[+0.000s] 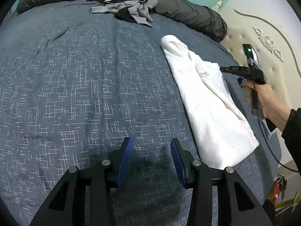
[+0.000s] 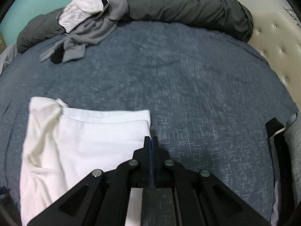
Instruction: Fold clothes
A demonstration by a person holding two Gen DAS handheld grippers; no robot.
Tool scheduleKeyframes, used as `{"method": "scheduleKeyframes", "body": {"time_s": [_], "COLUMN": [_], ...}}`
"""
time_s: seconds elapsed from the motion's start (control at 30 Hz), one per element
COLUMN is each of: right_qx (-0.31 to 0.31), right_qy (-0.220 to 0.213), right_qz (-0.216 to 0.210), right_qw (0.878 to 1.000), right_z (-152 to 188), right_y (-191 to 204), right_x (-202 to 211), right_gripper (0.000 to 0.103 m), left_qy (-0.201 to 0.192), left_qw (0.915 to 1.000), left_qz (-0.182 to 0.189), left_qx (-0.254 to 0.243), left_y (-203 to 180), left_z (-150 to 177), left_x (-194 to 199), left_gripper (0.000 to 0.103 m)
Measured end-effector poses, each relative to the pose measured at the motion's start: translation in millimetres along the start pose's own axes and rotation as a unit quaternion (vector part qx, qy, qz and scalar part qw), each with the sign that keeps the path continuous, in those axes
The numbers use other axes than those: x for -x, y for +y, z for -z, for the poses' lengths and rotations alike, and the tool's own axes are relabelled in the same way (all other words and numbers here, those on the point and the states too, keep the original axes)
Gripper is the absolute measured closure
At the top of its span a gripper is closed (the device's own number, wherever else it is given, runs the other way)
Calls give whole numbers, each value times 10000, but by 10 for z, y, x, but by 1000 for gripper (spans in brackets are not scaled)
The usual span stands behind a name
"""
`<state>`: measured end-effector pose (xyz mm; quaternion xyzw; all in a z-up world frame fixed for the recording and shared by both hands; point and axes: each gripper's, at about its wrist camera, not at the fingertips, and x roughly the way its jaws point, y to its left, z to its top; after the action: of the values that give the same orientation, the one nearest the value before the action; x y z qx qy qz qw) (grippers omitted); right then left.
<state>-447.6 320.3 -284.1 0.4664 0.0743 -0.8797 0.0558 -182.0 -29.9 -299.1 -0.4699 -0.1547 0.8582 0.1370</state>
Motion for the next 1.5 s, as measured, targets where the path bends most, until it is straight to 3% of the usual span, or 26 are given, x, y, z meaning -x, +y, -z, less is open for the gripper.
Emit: {"method": "scheduleKeyframes", "body": {"time_s": [0.07, 0.1, 0.2, 0.33, 0.4, 0.57, 0.73, 0.8, 0.87, 1.1, 1.27, 1.4, 1.5], "right_qx": [-140, -243, -190, 406, 758, 1574, 1623, 1594, 1521, 720, 285, 79, -76], "right_qy": [-50, -89, -235, -158, 10, 260, 282, 289, 276, -42, -106, 245, 189], "right_qz": [307, 233, -509, -1530, -2005, -1927, -1790, -1800, -1873, -1997, -1471, -844, -896], "right_qw": [9994, 9994, 9983, 9873, 9768, 9682, 9700, 9703, 9701, 9772, 9887, 9961, 9958], "right_z": [20, 27, 65, 162, 225, 362, 391, 396, 395, 216, 58, -9, -9], "right_y": [-51, -69, 93, 575, 849, 1377, 1473, 1475, 1455, 952, 482, 272, 238], "right_x": [21, 54, 239, 419, 481, 430, 334, 318, 299, 391, 294, 2, -22], "right_gripper": [102, 102, 100, 71, 67, 67, 67, 84, 92, 96, 96, 95, 94], "left_qy": [14, 7, -1, 0, -3, 74, 73, 56, 62, 54, 72, 128, 135], "left_qw": [10000, 10000, 10000, 10000, 10000, 9999, 9999, 9999, 9999, 9999, 9999, 9998, 9998], "left_qz": [17, 28, 45, 53, 65, 84, 125, 127, 125, 123, 116, 109, 107], "left_qx": [-5, -15, -50, -64, -73, -98, -54, -62, -41, -48, -74, -83, -117], "left_y": [-2, -10, -32, -56, -69, -88, -78, -72, -66, -69, -83, -88, -94], "left_z": [6, 2, 4, 14, 19, 38, 36, 34, 32, 17, 16, 19, 8], "left_x": [7, 13, 32, 43, 53, -6, -6, 4, -1, -11, -49, -103, -111], "left_gripper": [57, 57, 57, 57, 57, 54, 54, 54, 54, 54, 53, 53, 53]}}
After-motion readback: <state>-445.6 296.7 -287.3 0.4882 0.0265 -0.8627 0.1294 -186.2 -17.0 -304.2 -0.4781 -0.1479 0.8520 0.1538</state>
